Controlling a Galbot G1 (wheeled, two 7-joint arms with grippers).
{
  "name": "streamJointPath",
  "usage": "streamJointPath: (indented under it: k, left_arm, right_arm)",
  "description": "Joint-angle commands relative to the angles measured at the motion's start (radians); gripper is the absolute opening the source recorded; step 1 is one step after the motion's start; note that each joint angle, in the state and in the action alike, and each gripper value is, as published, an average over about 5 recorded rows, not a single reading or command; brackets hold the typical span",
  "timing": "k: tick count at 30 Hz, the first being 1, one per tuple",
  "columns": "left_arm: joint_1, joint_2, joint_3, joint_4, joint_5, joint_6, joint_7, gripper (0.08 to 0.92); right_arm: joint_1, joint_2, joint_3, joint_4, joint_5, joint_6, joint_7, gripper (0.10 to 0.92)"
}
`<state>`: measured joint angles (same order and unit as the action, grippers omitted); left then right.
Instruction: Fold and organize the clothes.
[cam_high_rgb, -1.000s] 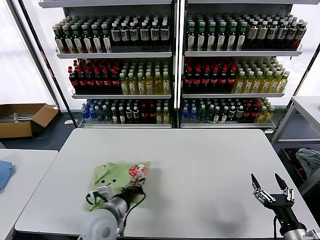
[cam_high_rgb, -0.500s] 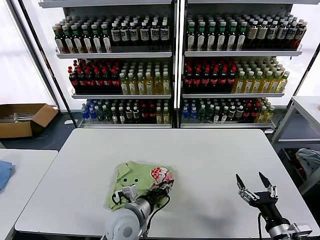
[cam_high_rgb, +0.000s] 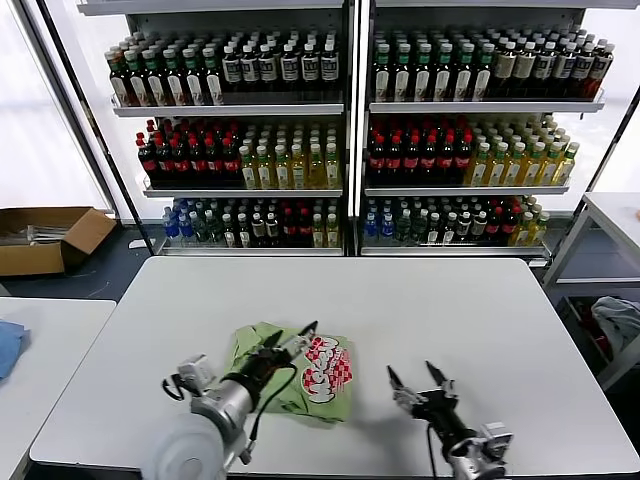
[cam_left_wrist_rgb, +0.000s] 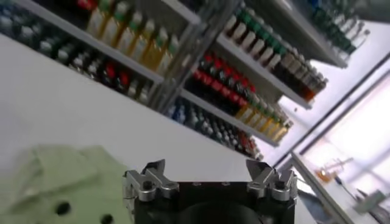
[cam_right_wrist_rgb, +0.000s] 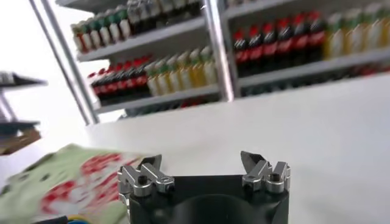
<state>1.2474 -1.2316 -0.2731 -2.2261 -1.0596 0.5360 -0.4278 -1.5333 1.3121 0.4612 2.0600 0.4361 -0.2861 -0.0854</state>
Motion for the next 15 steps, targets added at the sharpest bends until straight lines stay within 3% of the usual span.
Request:
streamJointPath:
  k: [1, 7, 15]
  left_arm:
    - [0.122, 0.023, -0.27, -0.162, -0.038, -0.002, 0.006, 0.817]
    - [0.15, 0.003, -0.279, -0.169, -0.033, -0.002, 0.0, 0.823]
    - [0.151, -0.006, -0.279, -0.168, -0.034, -0.001, -0.005, 0.823]
  right_arm:
    - [0.216, 0.069, -0.375, -0.207, 0.002, -0.106, 0.08, 0.823]
    - [0.243, 0.078, -0.399, -0.224, 0.007, -0.128, 0.085, 0.803]
    - [0.203, 0.058, -0.352, -0.183, -0.025, -0.103, 0.048, 0.585]
